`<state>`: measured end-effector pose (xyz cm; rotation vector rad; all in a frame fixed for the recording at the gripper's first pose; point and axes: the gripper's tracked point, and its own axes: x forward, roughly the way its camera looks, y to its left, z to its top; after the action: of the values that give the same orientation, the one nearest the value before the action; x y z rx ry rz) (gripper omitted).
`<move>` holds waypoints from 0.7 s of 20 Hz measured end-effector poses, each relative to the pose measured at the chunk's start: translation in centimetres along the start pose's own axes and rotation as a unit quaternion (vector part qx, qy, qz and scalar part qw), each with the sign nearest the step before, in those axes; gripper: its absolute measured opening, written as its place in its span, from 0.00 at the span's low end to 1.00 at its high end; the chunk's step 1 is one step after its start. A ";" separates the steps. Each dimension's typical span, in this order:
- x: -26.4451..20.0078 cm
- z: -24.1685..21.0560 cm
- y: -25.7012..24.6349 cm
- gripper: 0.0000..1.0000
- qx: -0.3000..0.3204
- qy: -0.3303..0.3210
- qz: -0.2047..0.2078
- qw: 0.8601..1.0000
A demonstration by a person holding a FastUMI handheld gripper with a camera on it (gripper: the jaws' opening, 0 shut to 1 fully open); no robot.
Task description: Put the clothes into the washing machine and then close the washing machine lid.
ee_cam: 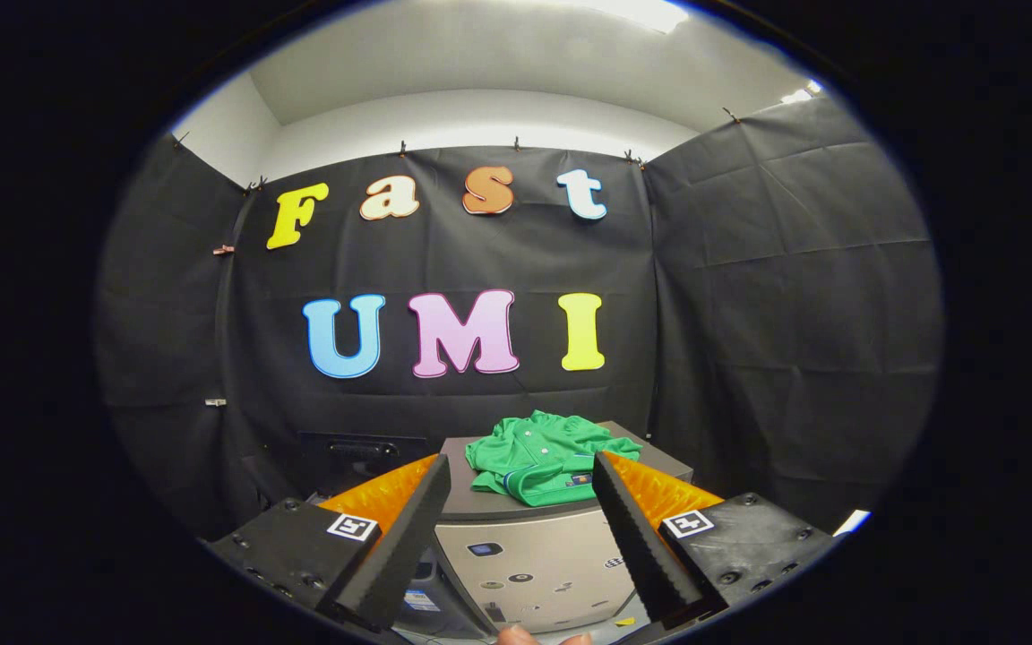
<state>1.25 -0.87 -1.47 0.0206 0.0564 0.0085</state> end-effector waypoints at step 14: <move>17.2 -4.9 -2.1 1.00 -0.050 0.185 0.020 0.981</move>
<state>18.16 -2.73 -7.41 -0.0817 0.4272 0.0557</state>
